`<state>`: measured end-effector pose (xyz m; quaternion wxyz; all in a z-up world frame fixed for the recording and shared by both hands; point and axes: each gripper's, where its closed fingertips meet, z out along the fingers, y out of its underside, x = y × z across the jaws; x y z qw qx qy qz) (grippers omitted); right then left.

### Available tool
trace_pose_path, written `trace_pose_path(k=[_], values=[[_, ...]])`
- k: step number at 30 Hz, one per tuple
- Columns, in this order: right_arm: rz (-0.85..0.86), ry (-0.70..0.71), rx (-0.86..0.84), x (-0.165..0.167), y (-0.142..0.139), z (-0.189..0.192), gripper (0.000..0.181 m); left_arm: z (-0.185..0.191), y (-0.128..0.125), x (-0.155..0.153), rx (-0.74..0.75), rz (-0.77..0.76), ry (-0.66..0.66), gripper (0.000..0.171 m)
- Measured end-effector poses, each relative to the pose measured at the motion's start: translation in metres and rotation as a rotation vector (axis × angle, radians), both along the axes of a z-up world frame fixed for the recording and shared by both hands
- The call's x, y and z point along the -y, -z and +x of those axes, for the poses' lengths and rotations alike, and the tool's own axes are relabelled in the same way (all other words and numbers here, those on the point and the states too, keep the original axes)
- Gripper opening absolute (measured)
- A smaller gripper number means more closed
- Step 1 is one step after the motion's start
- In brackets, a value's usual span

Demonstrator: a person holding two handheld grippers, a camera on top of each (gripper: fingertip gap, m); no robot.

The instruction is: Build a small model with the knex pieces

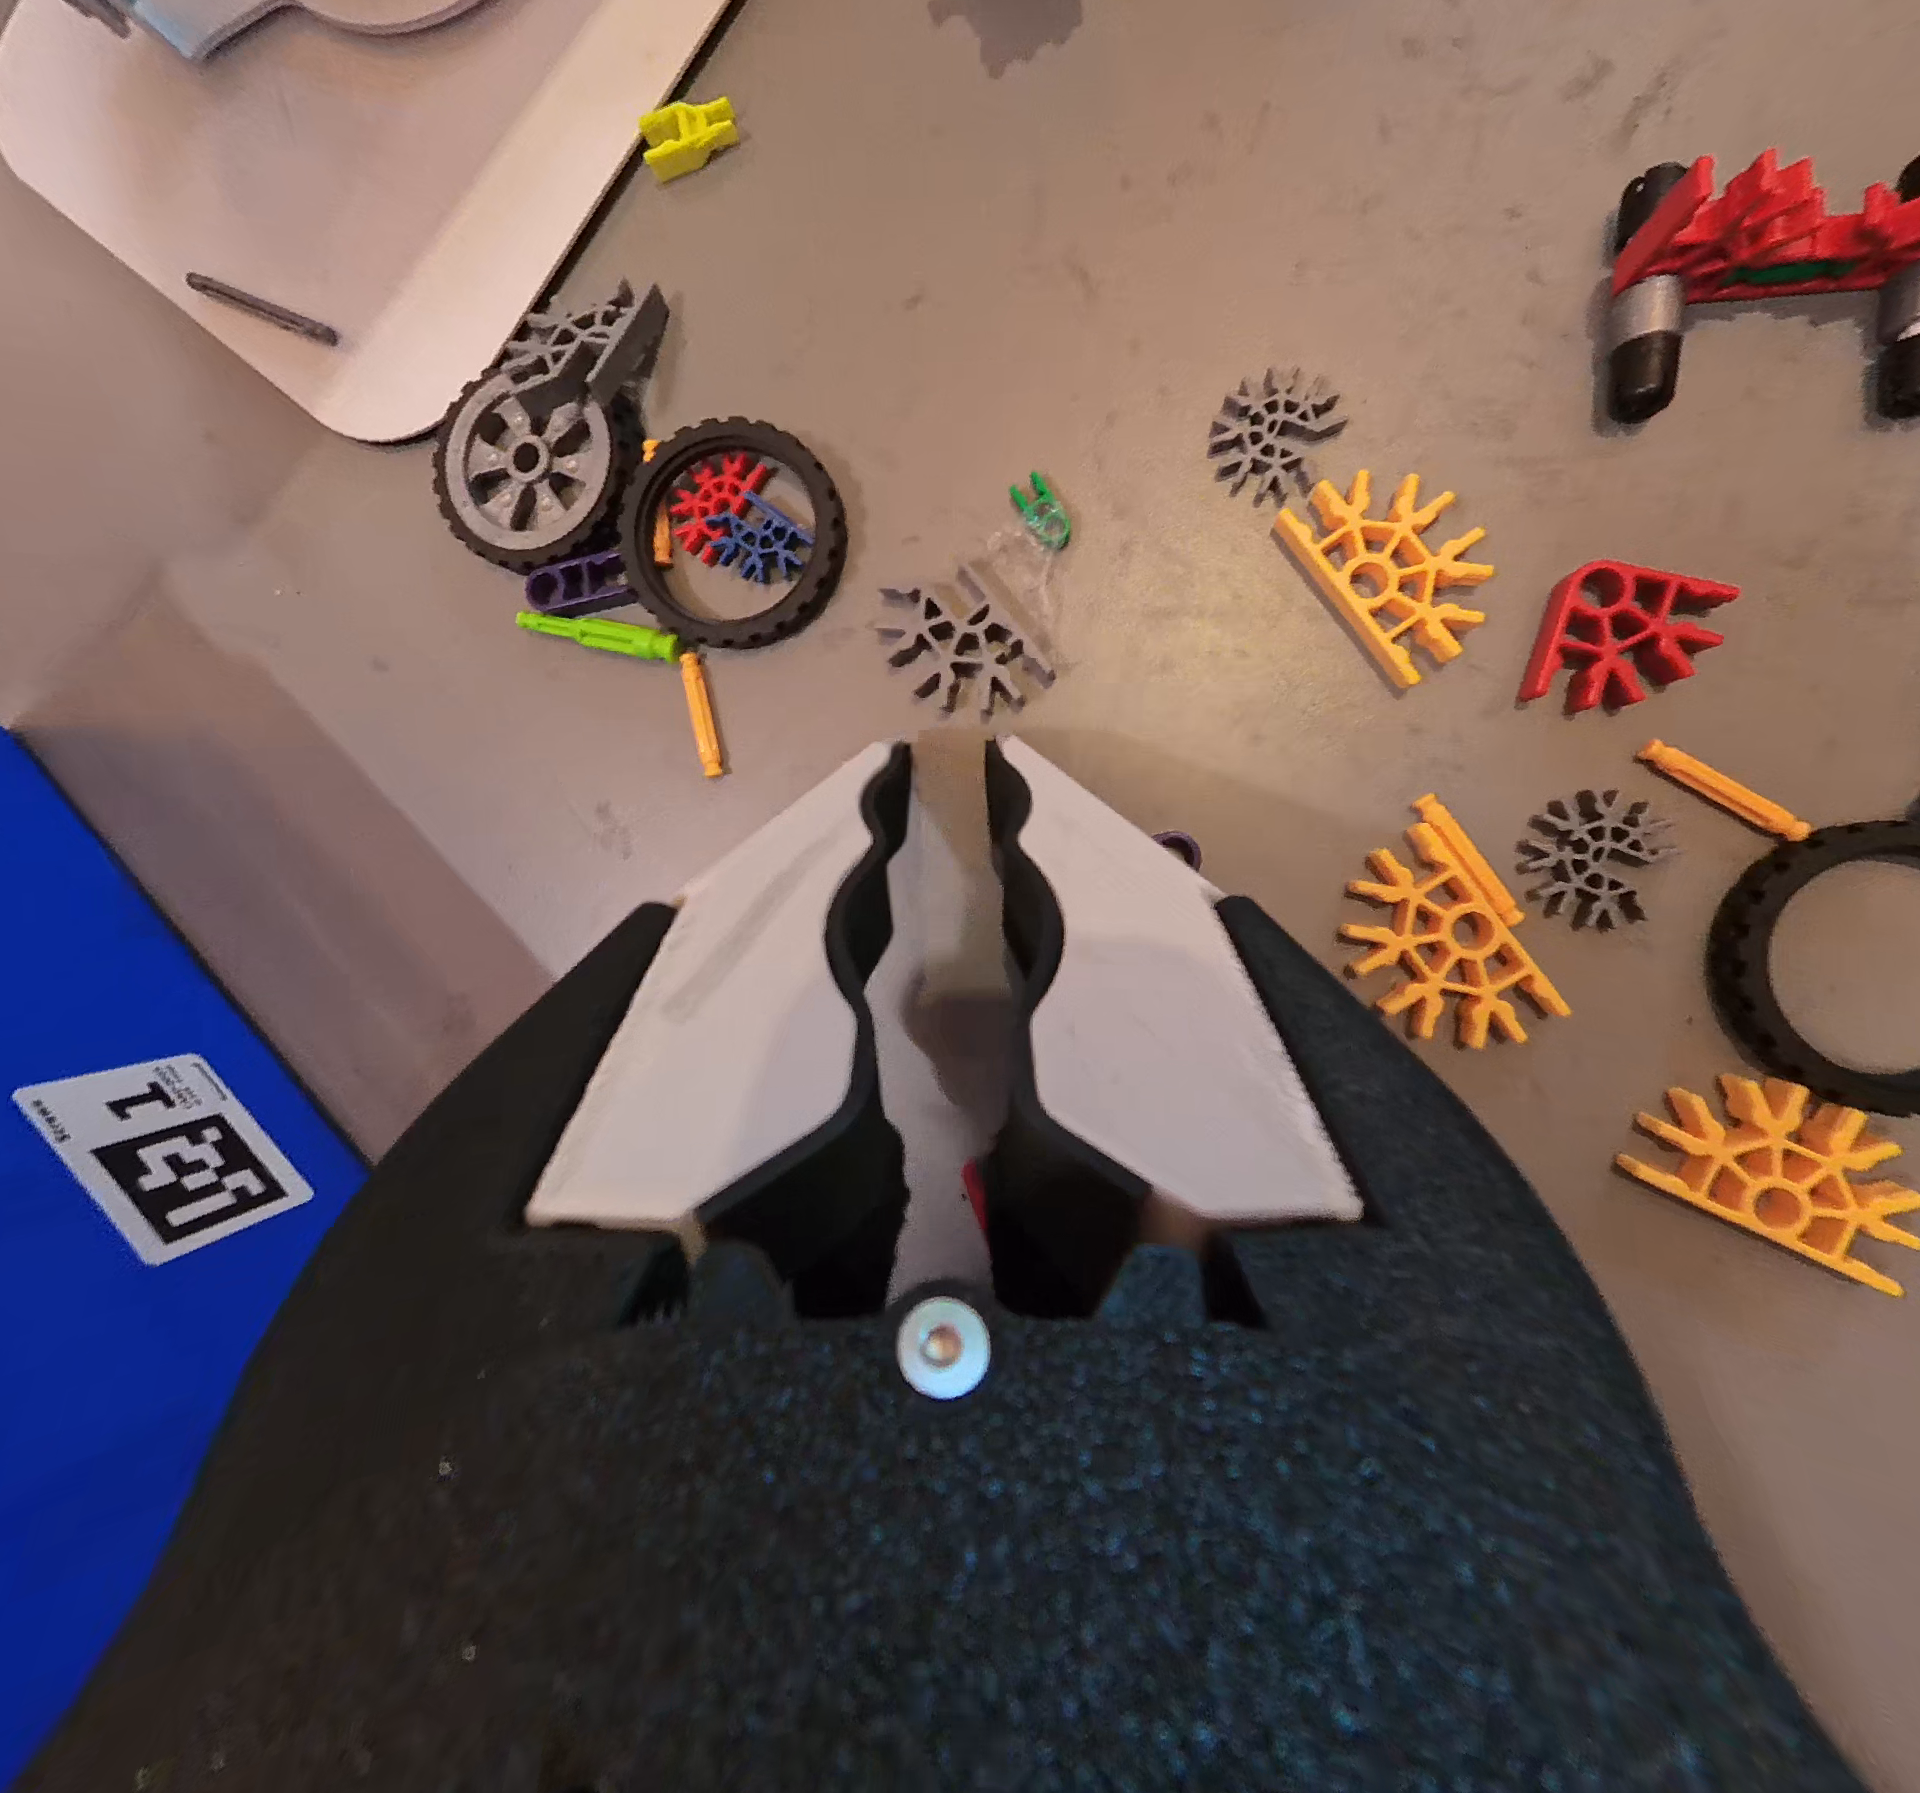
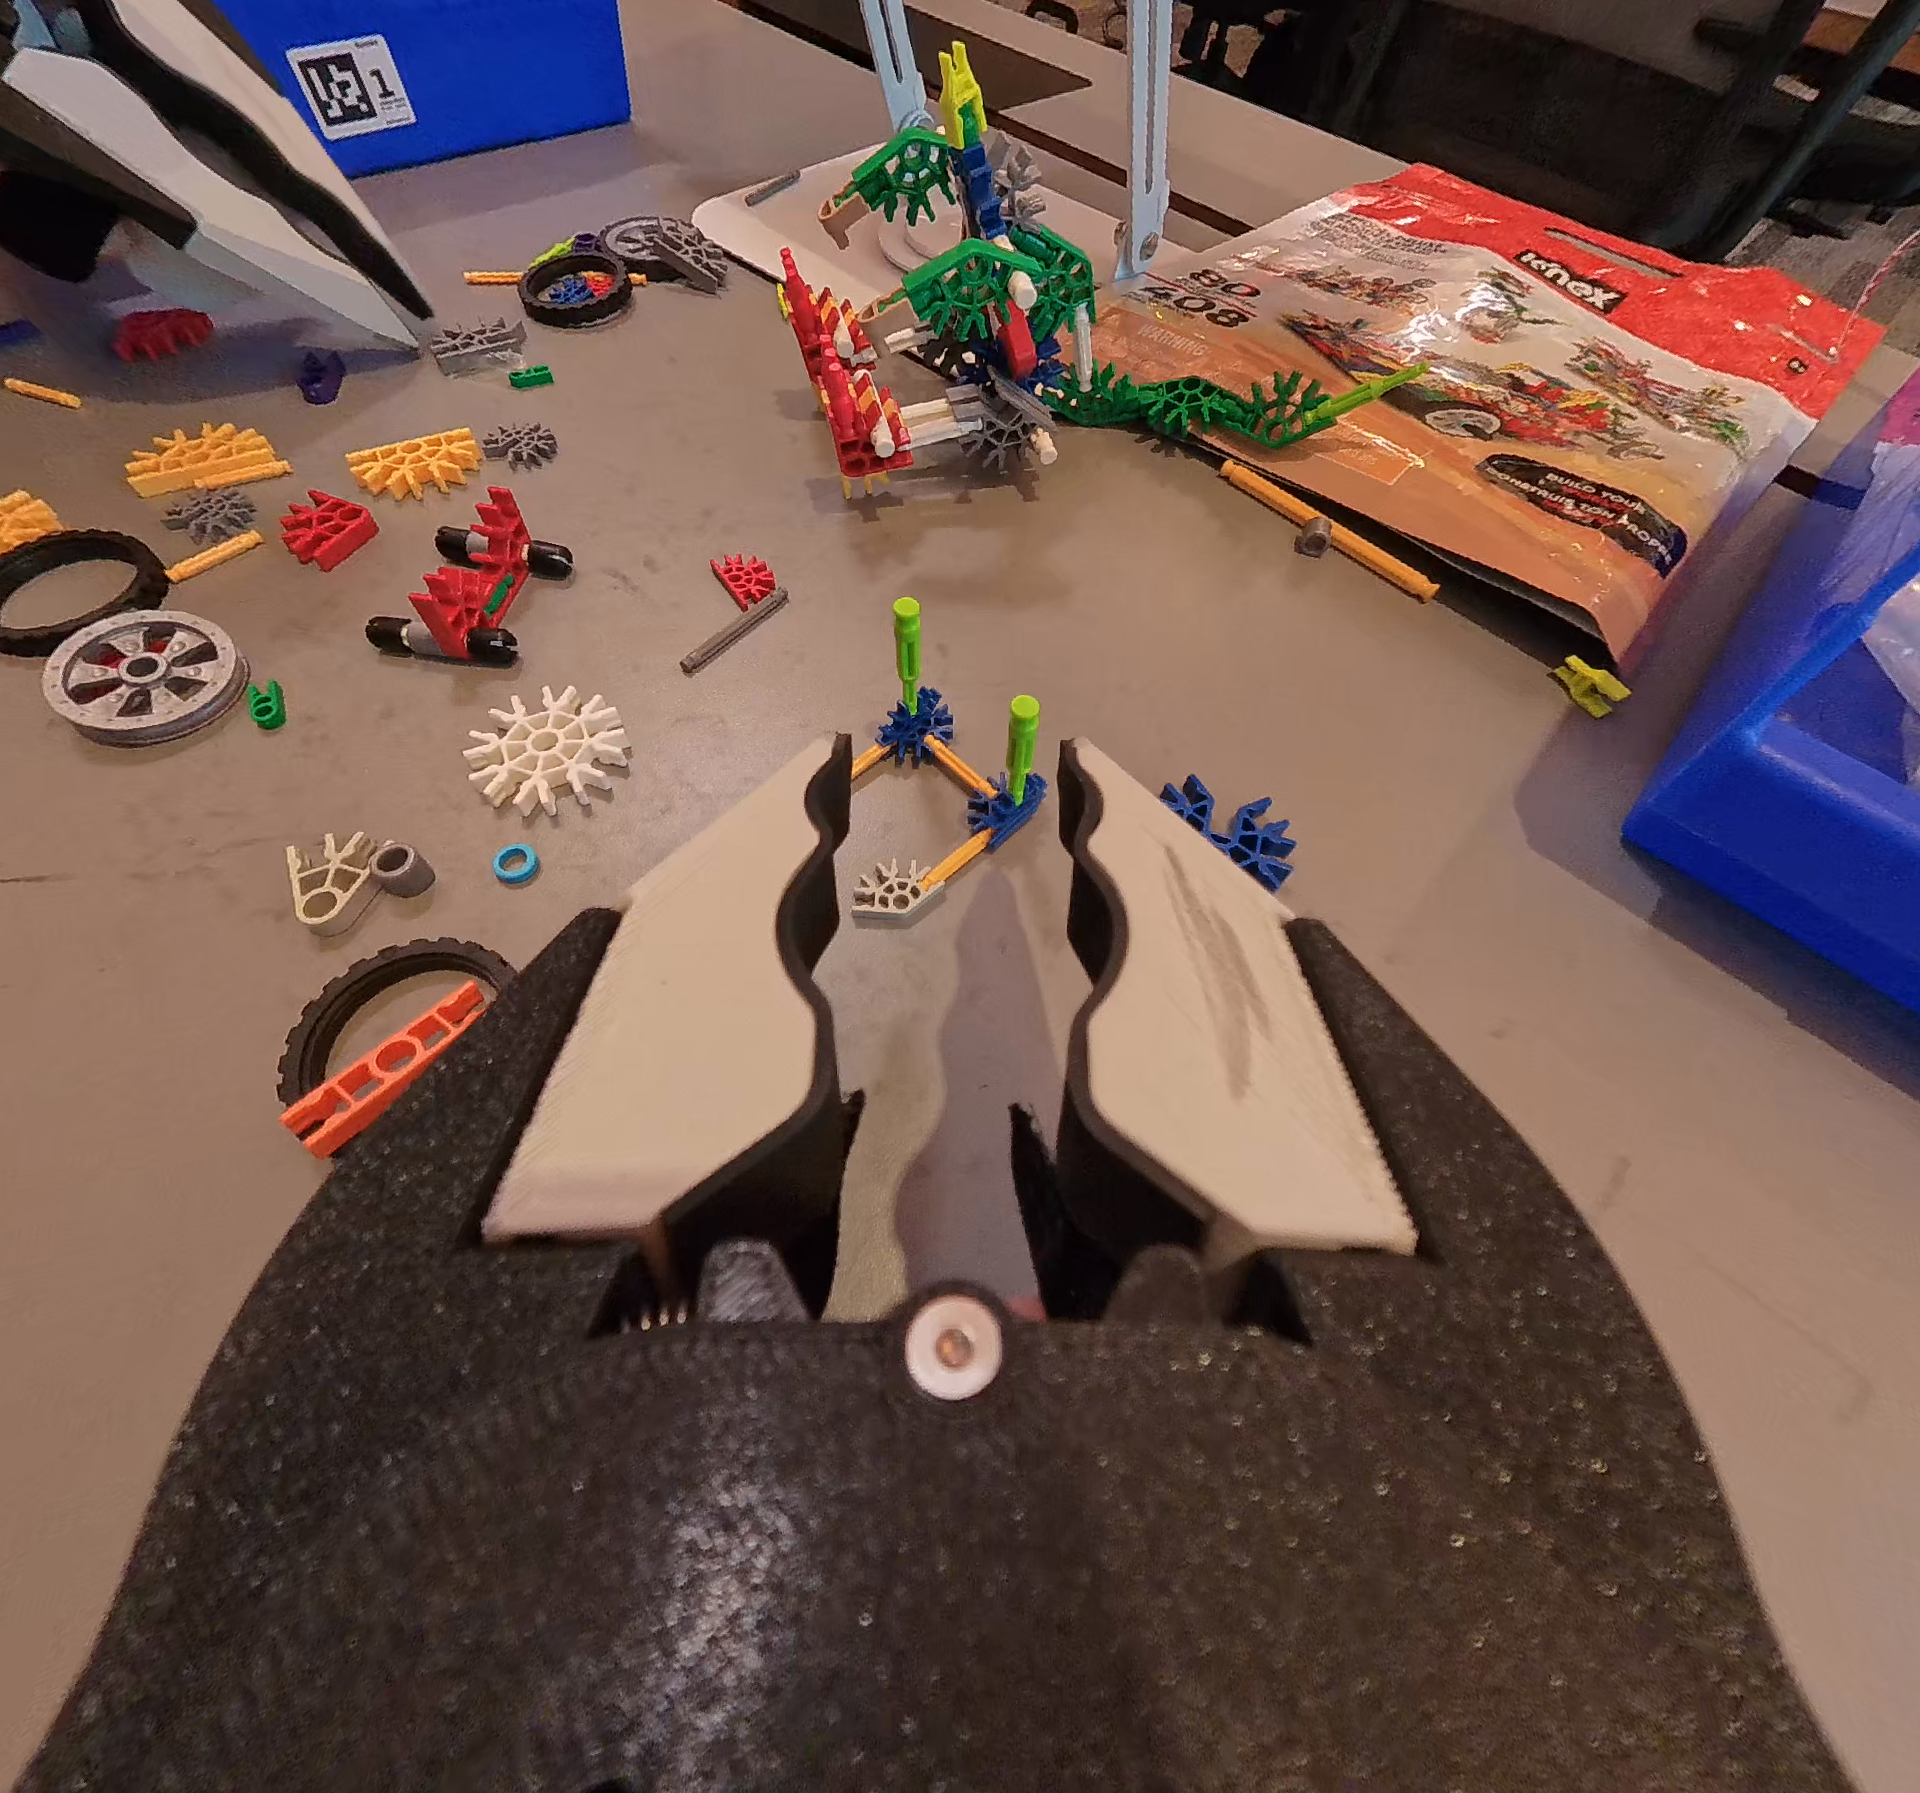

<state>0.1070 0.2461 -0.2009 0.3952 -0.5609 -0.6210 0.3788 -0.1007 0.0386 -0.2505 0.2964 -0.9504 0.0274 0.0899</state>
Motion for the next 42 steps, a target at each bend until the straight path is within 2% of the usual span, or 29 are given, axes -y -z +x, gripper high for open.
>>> trace_pose_path(k=[5,18,22,27,29,32,37,42], values=[[0.004,-0.001,0.002,0.0,0.0,0.0,0.039,-0.002,0.0,0.003,-0.001,-0.002,-0.019,0.018],[0.01,0.0,0.002,0.0,0.0,0.001,0.039,-0.001,-0.005,-0.005,-0.014,0.009,-0.008,0.019],[0.014,-0.001,0.007,0.001,0.001,0.001,0.039,-0.017,-0.013,-0.005,-0.071,0.031,-0.068,0.025],[0.018,0.0,0.007,0.001,0.001,0.001,0.039,-0.042,-0.006,-0.003,-0.206,-0.009,-0.156,0.027],[0.018,0.0,0.006,0.001,0.001,0.001,0.039,-0.042,-0.004,-0.006,-0.183,-0.004,-0.169,0.026],[0.021,-0.001,0.008,0.001,0.002,0.001,0.039,-0.05,0.0,-0.006,-0.162,0.001,-0.206,0.016],[0.026,-0.003,0.009,0.001,0.002,0.001,0.039,-0.047,0.003,-0.009,-0.006,0.047,-0.222,0.002],[0.028,-0.001,0.009,0.001,0.002,0.001,0.039,-0.045,0.003,-0.009,0.0,0.063,-0.198,0.001]])
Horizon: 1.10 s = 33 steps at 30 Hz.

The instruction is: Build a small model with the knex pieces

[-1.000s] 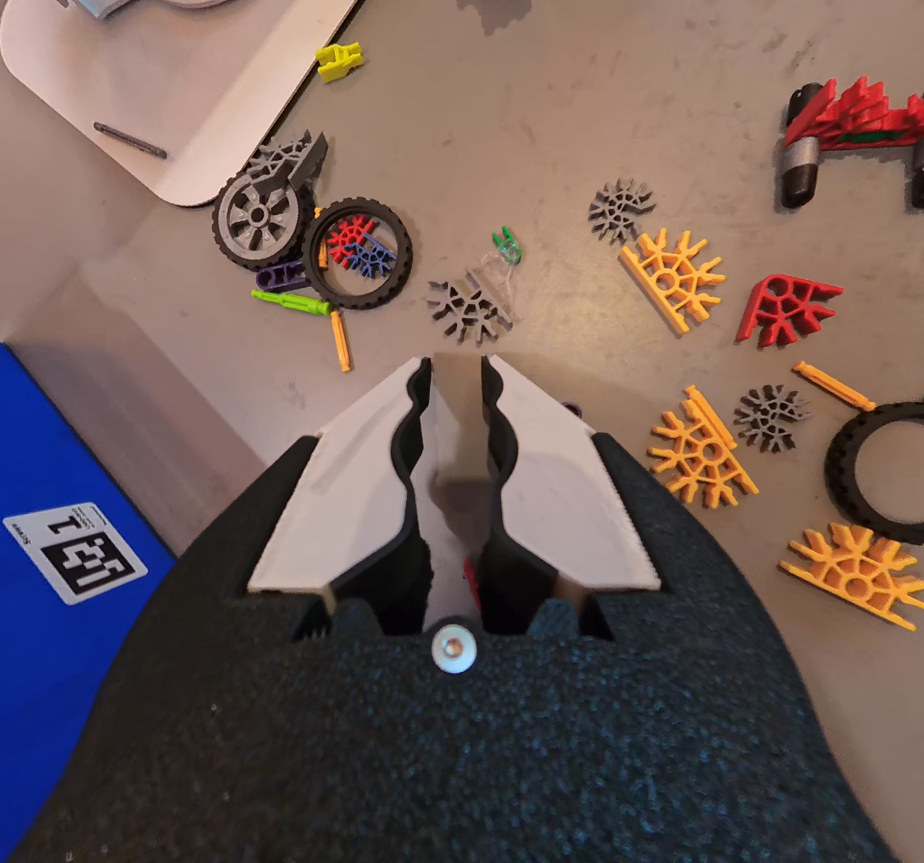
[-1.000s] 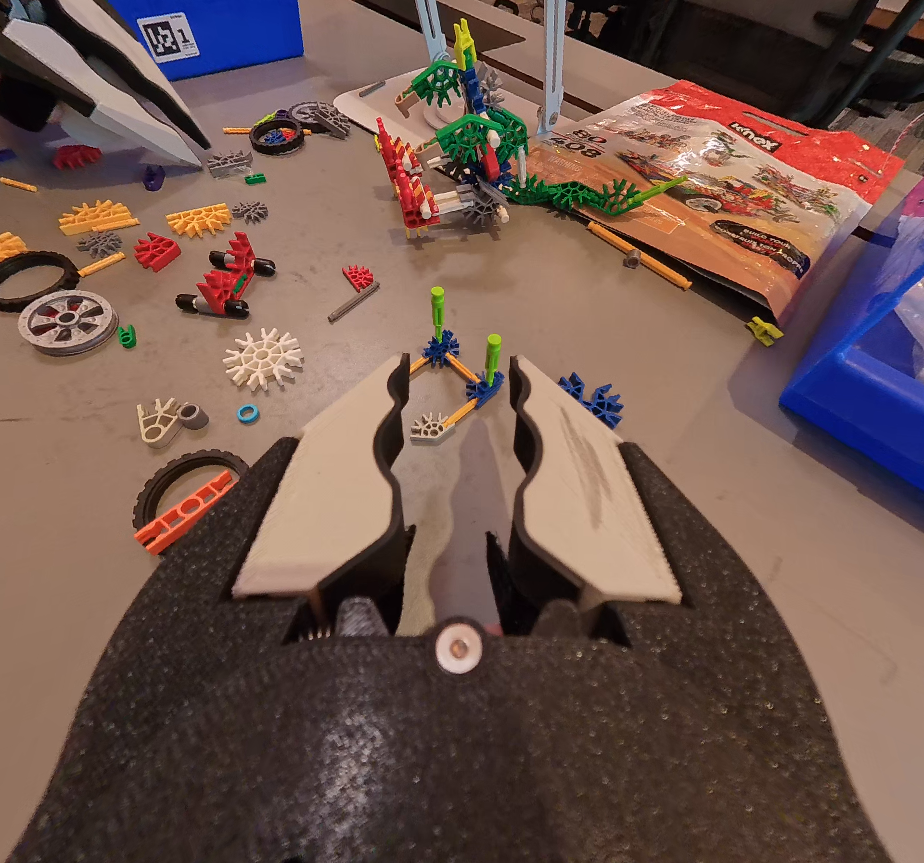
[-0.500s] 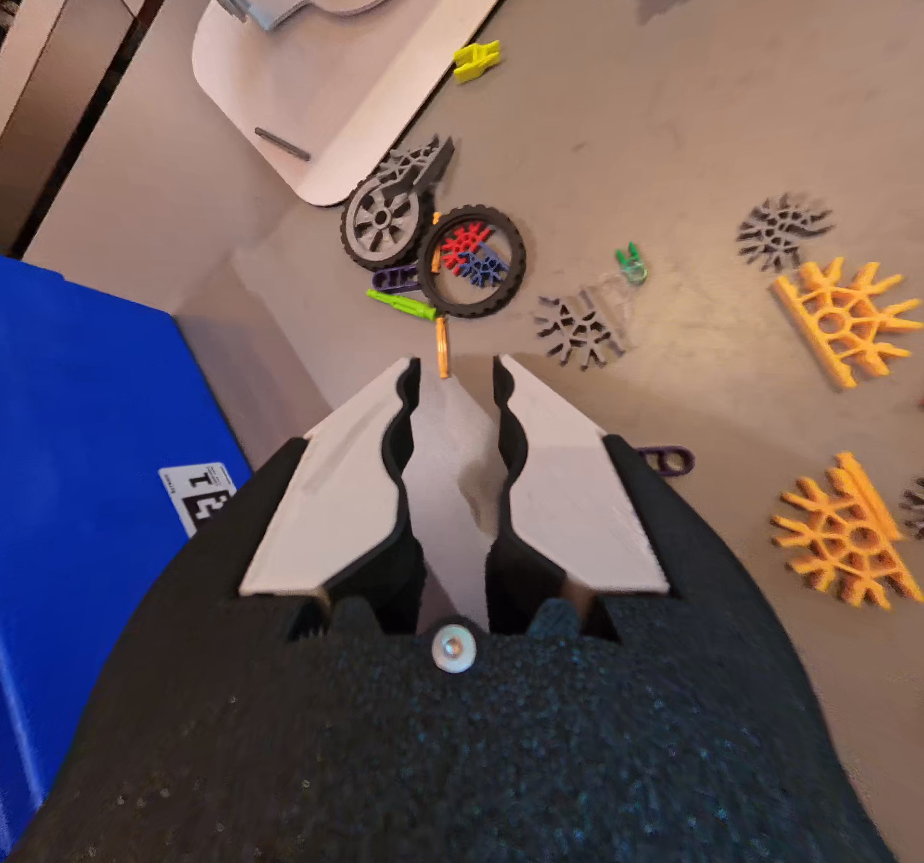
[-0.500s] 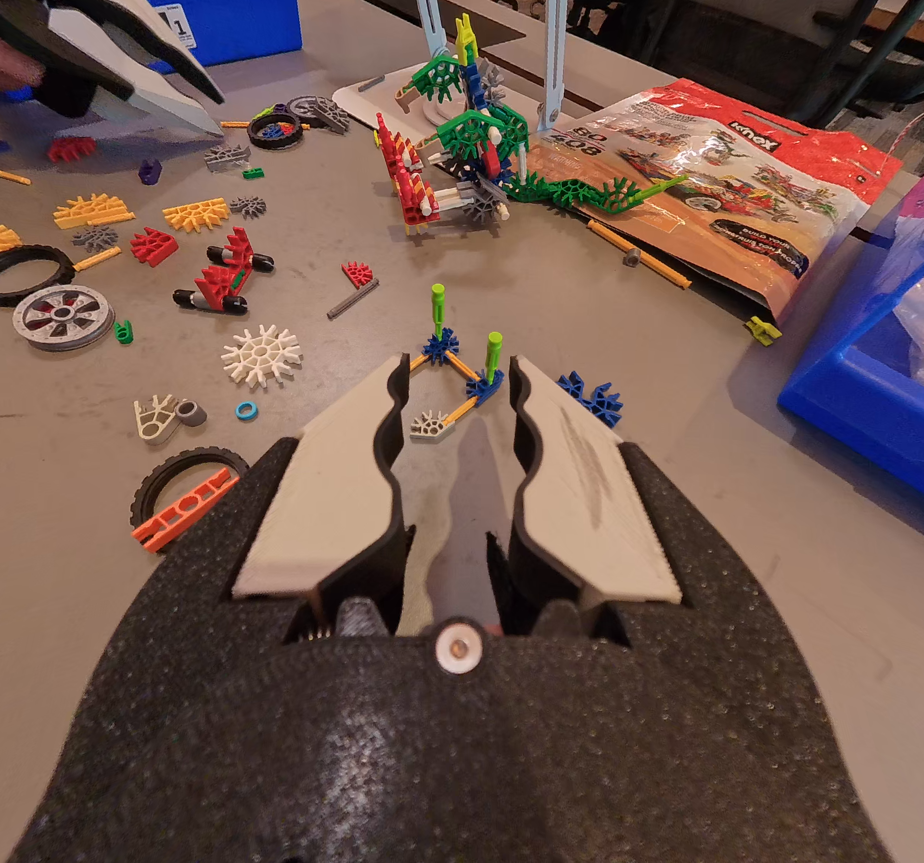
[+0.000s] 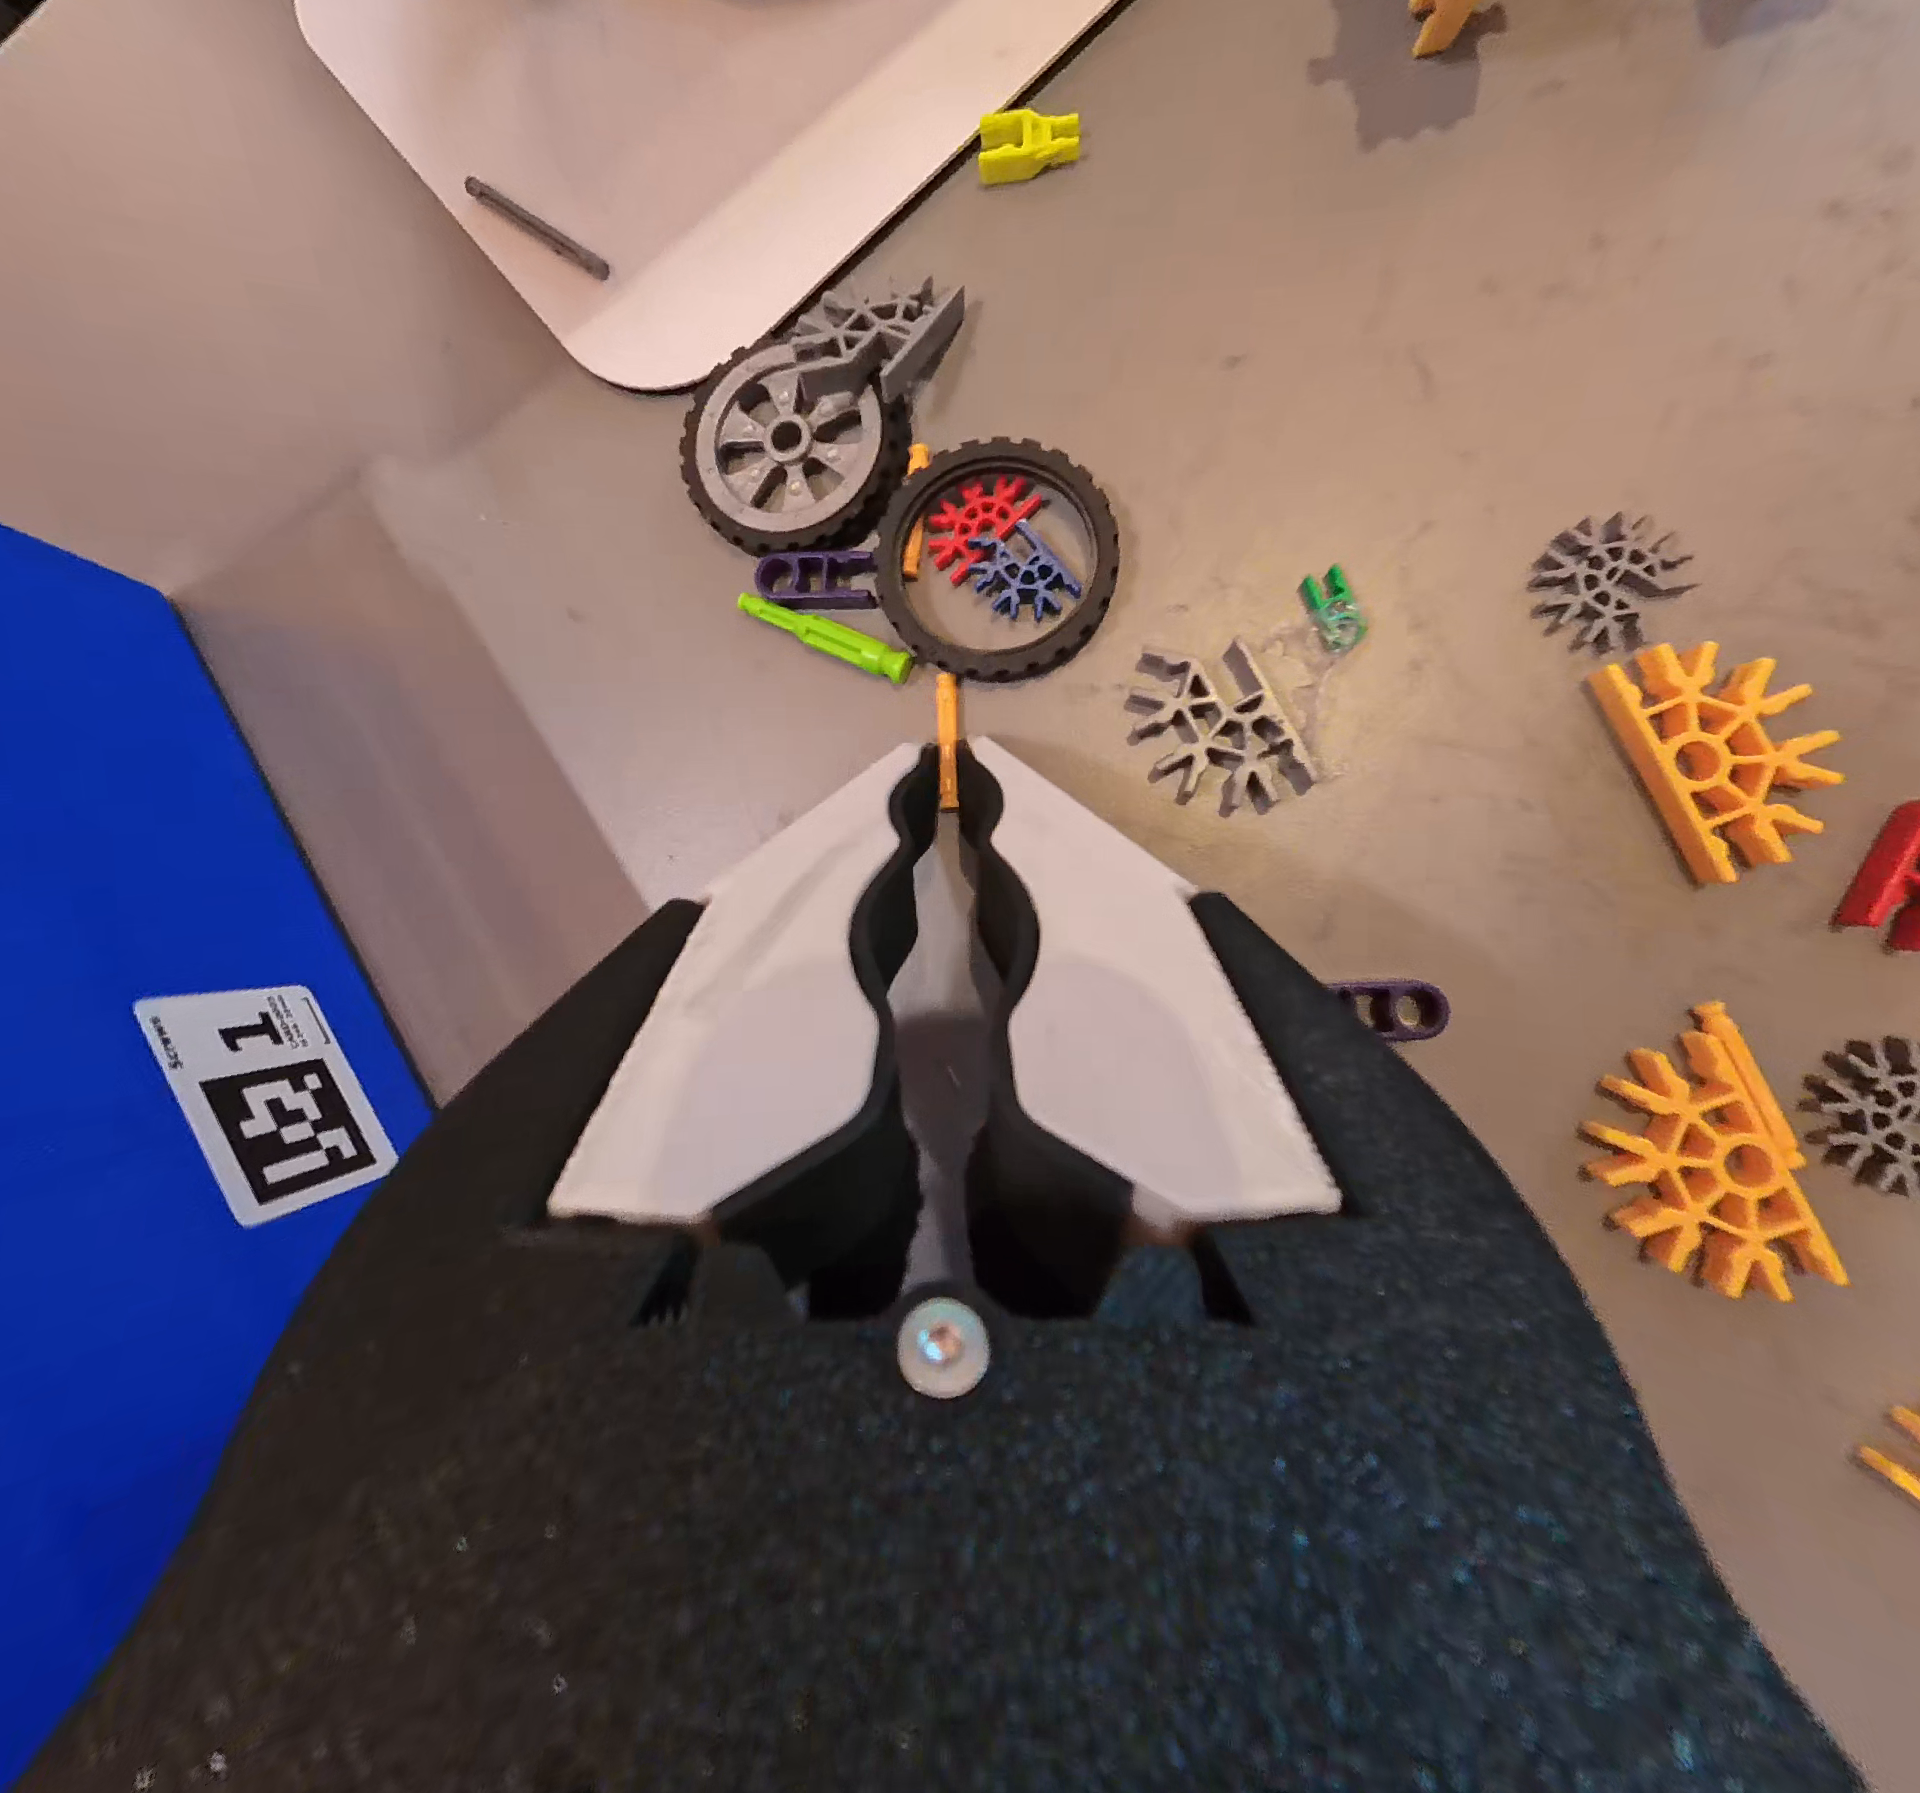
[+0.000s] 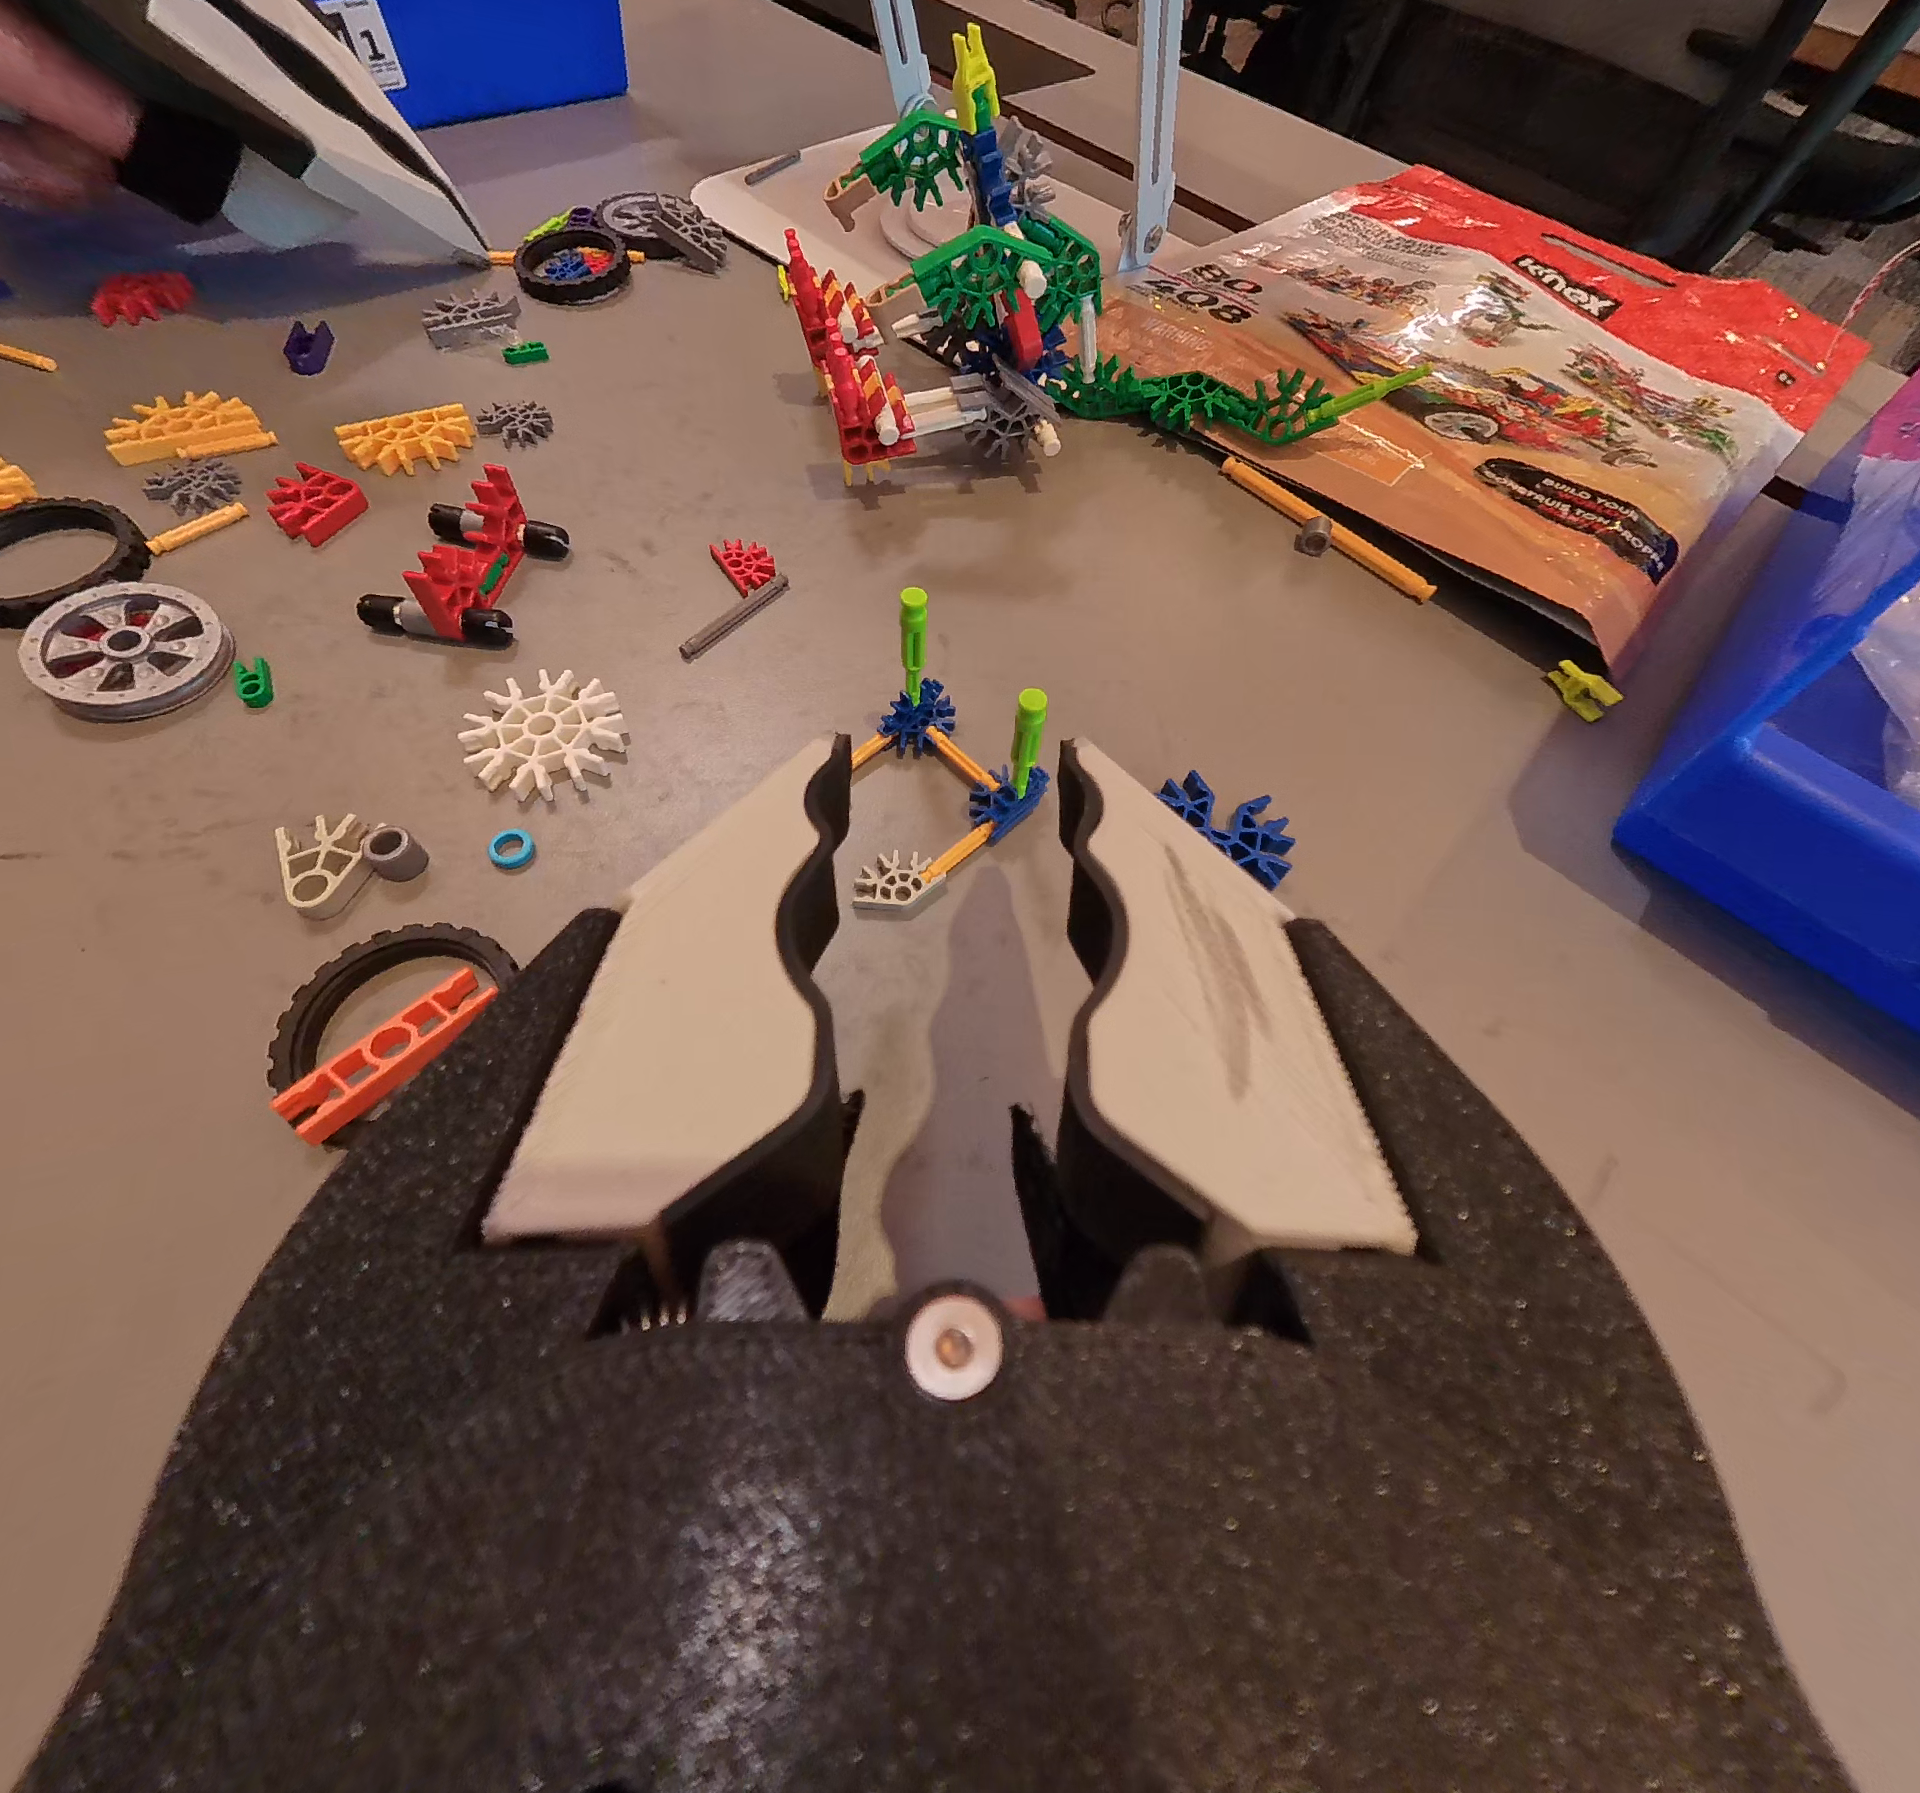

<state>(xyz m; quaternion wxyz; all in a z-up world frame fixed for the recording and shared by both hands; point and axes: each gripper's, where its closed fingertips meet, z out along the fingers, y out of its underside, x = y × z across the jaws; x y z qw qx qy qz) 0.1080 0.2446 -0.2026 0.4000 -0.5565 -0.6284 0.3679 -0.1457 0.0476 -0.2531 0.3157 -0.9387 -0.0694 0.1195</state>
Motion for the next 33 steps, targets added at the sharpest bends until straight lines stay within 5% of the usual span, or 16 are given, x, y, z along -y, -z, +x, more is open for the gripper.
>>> trace_pose_path(k=[19,33], values=[[-0.014,0.004,-0.007,-0.001,-0.001,0.0,0.039,0.036,-0.022,0.005,-0.004,0.059,0.122,0.001],[-0.011,0.005,-0.009,-0.001,-0.002,0.0,0.039,0.086,-0.049,-0.028,-0.018,0.105,0.284,0.001]])
